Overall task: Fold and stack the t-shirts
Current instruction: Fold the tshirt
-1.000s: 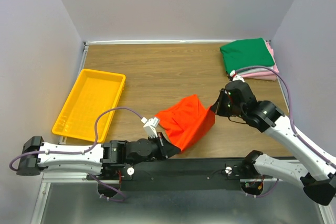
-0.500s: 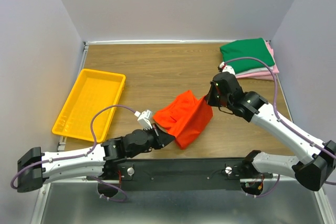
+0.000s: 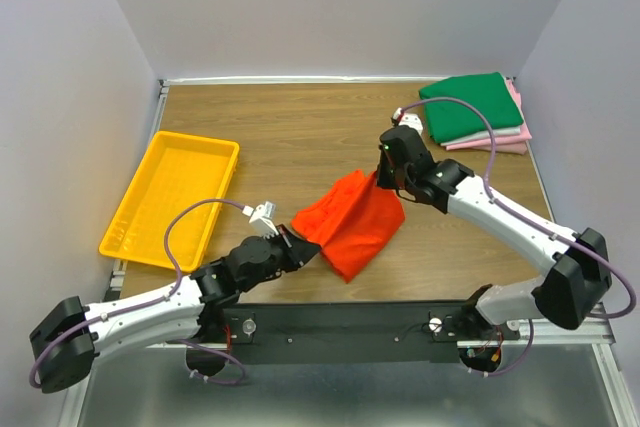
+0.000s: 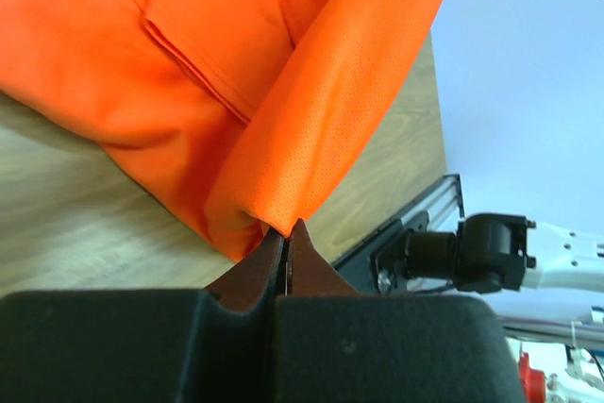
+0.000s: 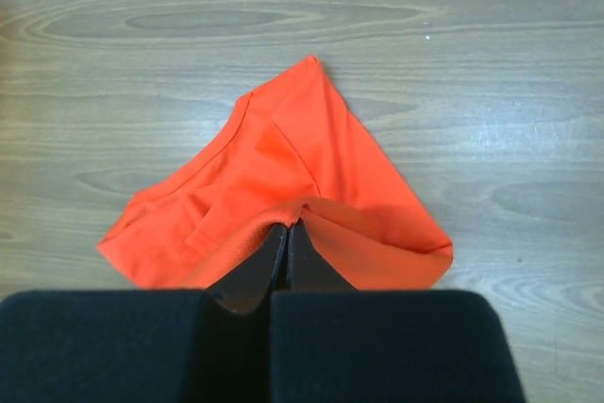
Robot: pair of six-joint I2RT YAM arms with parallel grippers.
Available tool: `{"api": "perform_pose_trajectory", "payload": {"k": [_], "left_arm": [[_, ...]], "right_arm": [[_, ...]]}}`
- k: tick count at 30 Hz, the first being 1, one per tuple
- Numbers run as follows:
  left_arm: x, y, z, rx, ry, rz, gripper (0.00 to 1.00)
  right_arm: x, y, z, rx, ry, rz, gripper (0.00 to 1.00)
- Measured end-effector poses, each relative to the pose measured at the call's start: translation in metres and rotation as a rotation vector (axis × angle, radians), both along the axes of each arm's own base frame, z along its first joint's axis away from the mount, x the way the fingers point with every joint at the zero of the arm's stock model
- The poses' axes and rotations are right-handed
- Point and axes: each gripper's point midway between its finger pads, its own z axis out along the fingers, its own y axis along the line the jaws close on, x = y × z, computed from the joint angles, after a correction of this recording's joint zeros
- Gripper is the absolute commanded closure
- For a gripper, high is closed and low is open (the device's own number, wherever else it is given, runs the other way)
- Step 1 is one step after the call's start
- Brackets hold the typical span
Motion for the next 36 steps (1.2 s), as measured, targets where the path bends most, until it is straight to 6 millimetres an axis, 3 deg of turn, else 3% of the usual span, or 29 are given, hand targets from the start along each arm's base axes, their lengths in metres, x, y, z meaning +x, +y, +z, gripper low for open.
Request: {"api": "perform_pose_trajectory", "payload": {"k": [9,11,12,13,14,15,16,17,20,26,31,36], "left_arm": [[0.027,0.017,-0.018,0.033,-0.008,0.065,1.00],[0.034,0.021,-0.023,0.047,-0.003,0.080,0.94],[0.038,0.024,-0.026,0.056,-0.001,0.091,0.66],[0.042,0.027,-0.028,0.063,-0.001,0.105,0.52],[0.046,0.030,-0.029,0.070,0.000,0.117,0.40],[0.049,0.033,-0.030,0.073,0.003,0.134,0.29],[0.054,0.038,-0.031,0.079,0.003,0.153,0.13],[0.057,0.041,-0.031,0.085,0.001,0.166,0.06],[0.067,0.049,-0.024,0.119,-0.014,0.217,0.03],[0.081,0.052,0.014,0.125,-0.096,0.260,0.02],[0.078,0.051,-0.009,0.194,-0.055,0.225,0.02],[0.070,0.049,-0.042,0.269,0.018,0.175,0.03]], "right_arm": [[0.022,0.011,-0.017,-0.050,0.000,-0.002,1.00],[0.029,0.015,-0.021,-0.059,-0.002,-0.002,0.96],[0.033,0.017,-0.025,-0.067,0.000,-0.002,0.89],[0.037,0.020,-0.028,-0.073,0.002,0.001,0.79],[0.040,0.022,-0.032,-0.082,0.006,0.004,0.45],[0.045,0.025,-0.035,-0.091,0.008,0.005,0.33],[0.053,0.028,-0.039,-0.093,0.012,0.002,0.25],[0.058,0.030,-0.040,-0.100,0.011,0.008,0.16],[0.078,0.036,-0.036,-0.084,0.004,0.024,0.01],[0.102,0.030,-0.007,-0.009,-0.038,0.094,0.00],[0.106,0.006,-0.008,0.023,-0.030,0.158,0.00],[0.087,-0.015,-0.035,0.062,0.048,0.251,0.00]]}}
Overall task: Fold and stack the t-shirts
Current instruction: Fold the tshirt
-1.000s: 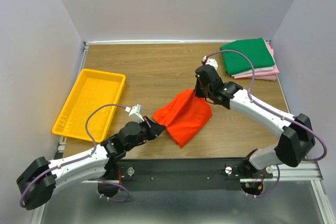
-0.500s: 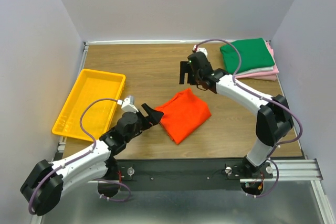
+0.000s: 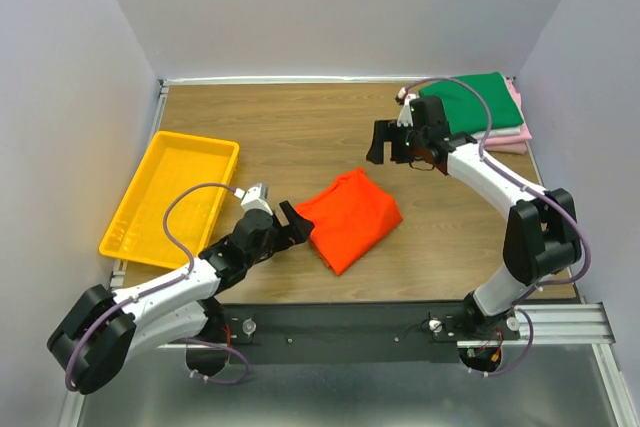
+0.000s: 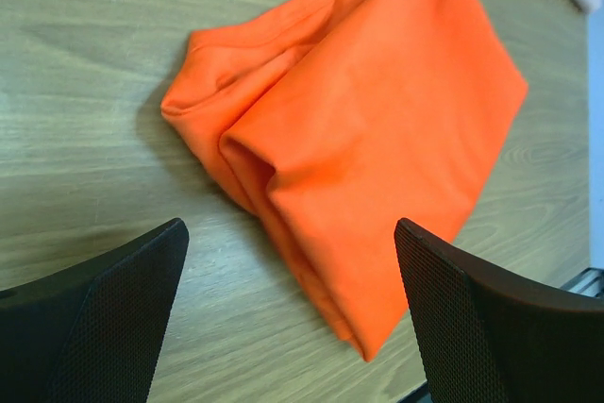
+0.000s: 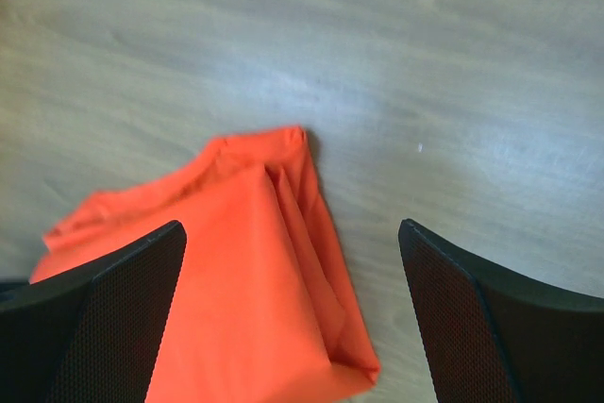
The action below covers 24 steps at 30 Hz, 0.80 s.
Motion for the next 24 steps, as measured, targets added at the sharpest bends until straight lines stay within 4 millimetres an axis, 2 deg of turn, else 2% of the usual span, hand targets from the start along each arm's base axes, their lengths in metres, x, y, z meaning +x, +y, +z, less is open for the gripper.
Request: {"api": "perform_pose_trajectory", "payload": {"k": [6,12,17,18,22,24], "left_arm": [[-0.003,-0.005,-0.012,0.012,0.034,-0.028,0.05],[-0.007,-0.014,-0.030,0.035,0.072,-0.068,0.14],[-0.004,-0.023,-0.034,0.029,0.067,-0.090,0.35],[-0.004,-0.023,-0.036,0.030,0.070,-0.092,0.37],[-0.003,-0.027,-0.043,0.032,0.084,-0.101,0.57],[-0.003,-0.029,-0.045,0.034,0.086,-0.106,0.58]], "right_arm": [[-0.039,-0.002,-0.048,0.048,0.135,0.112,0.00],[-0.060,0.002,-0.065,0.118,0.192,0.178,0.00],[-0.064,0.005,-0.066,0.167,0.194,0.212,0.00],[-0.066,0.006,-0.068,0.177,0.198,0.222,0.00],[-0.073,0.006,-0.081,0.195,0.237,0.234,0.00],[-0.076,0.005,-0.090,0.201,0.260,0.234,0.00]]}}
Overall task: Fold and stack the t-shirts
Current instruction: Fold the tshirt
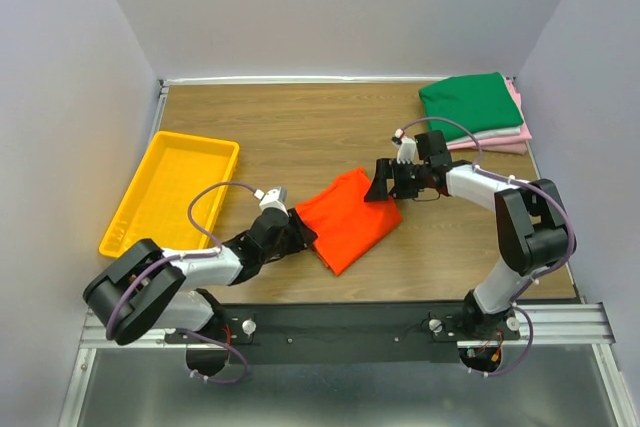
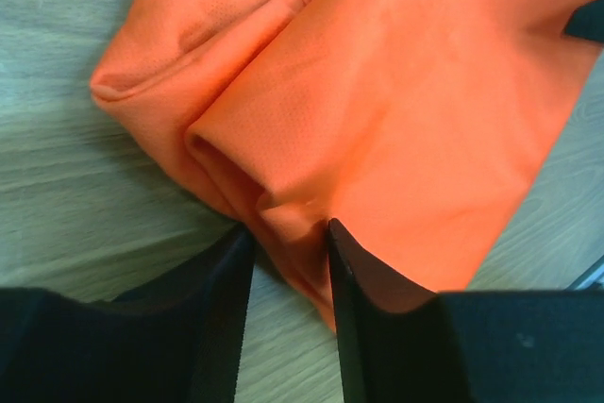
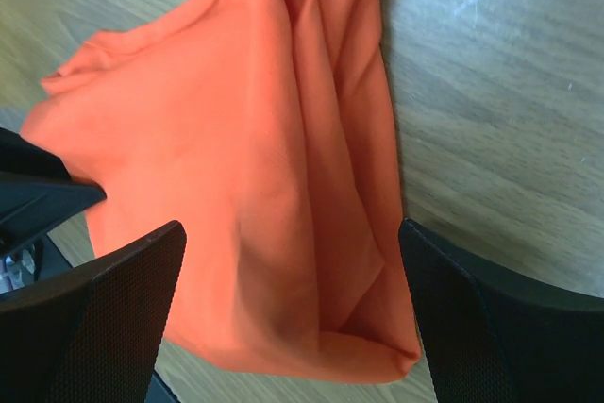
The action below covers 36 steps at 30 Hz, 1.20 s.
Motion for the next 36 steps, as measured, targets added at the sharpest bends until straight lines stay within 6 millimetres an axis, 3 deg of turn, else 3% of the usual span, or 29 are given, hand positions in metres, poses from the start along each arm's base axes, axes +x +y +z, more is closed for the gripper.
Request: {"api": "perform_pose_trajectory", "payload": {"k": [1,3,6,7,8,16,24,36], "left_arm": [[0.001,-0.001,-0.001,-0.001,0.003,-0.001,0.59],[0.002,-0.003,-0.002,-0.005,0.001,-0.003,0.76],[0.001,-0.003,-0.007,0.004,0.012,-0.005,0.78],[0.001,-0.003,-0.007,0.002,0.012,-0.006,0.86],[0.001,-0.003,-0.007,0.002,0.013,-0.006,0.87],[0.001,-0.005,-0.008,-0.001,0.013,-0.013,0.87],[0.004,-0.009,-0.008,-0.008,0.008,-0.022,0.87],[0.004,-0.011,-0.008,-0.005,0.002,-0.034,0.87]], "right_arm": [[-0.002,-0.001,-0.005,0.001,0.013,0.000,0.00],[-0.005,-0.002,-0.011,0.005,0.032,0.003,0.00],[-0.004,-0.001,-0.011,0.030,0.035,0.010,0.02],[-0.003,0.001,-0.011,0.043,0.035,0.016,0.03],[-0.003,0.003,-0.011,0.055,0.035,0.024,0.04],[0.000,0.025,-0.014,0.212,0.063,0.107,0.19],[-0.003,0.039,-0.018,0.270,0.080,0.161,0.28],[0.014,0.052,-0.014,0.260,0.055,0.170,0.13]]}}
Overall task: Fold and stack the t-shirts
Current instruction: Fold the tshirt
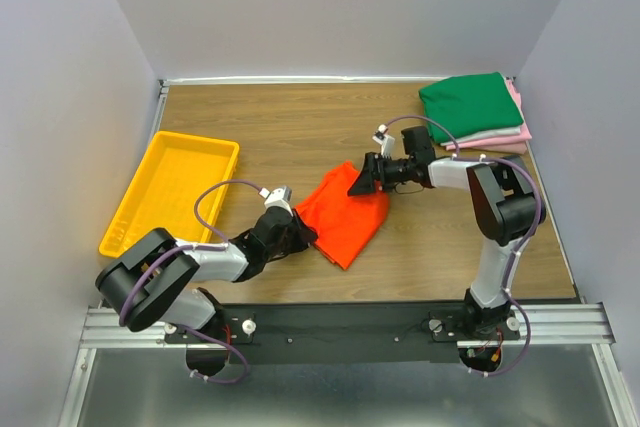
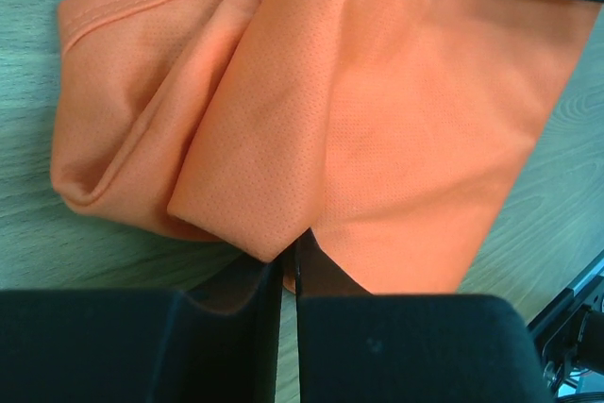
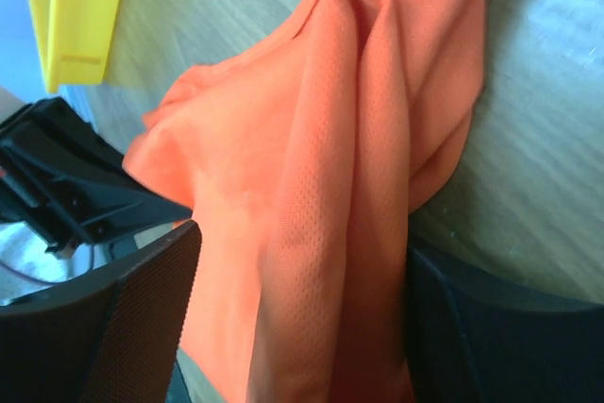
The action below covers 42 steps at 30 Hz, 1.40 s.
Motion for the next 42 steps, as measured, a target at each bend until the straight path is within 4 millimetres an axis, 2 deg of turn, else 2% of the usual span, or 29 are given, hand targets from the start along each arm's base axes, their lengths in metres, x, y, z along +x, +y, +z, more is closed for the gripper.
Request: {"api": "perform_pose_trajectory", "payload": {"k": [9,11,12,17,27,35,42], "left_arm": [[-0.004,0.004,0.000,0.009,0.002,-0.004,0.89],[-0.005,0.005,0.000,0.012,0.004,-0.005,0.89],[-0.005,0.005,0.000,0.013,0.006,-0.005,0.93],[-0.009,0.009,0.000,0.024,0.008,-0.008,0.93],[-0.008,0.009,0.000,0.050,-0.009,-0.030,0.93],[0.000,0.002,0.000,0.073,-0.026,-0.051,0.93],[0.006,-0.002,0.000,0.085,-0.036,-0.061,0.93]], "right_arm": [[0.032,-0.005,0.001,-0.107,-0.074,-0.043,0.09],[0.037,-0.007,0.001,-0.130,-0.085,-0.055,0.08],[0.040,-0.009,0.001,-0.143,-0.093,-0.061,0.08],[0.047,-0.017,0.001,-0.179,-0.107,-0.080,0.07],[0.042,-0.014,0.000,-0.147,-0.102,-0.036,0.09],[0.014,0.012,-0.001,-0.079,-0.083,0.084,0.13],[0.005,0.015,-0.005,-0.065,-0.074,0.100,0.20]]}}
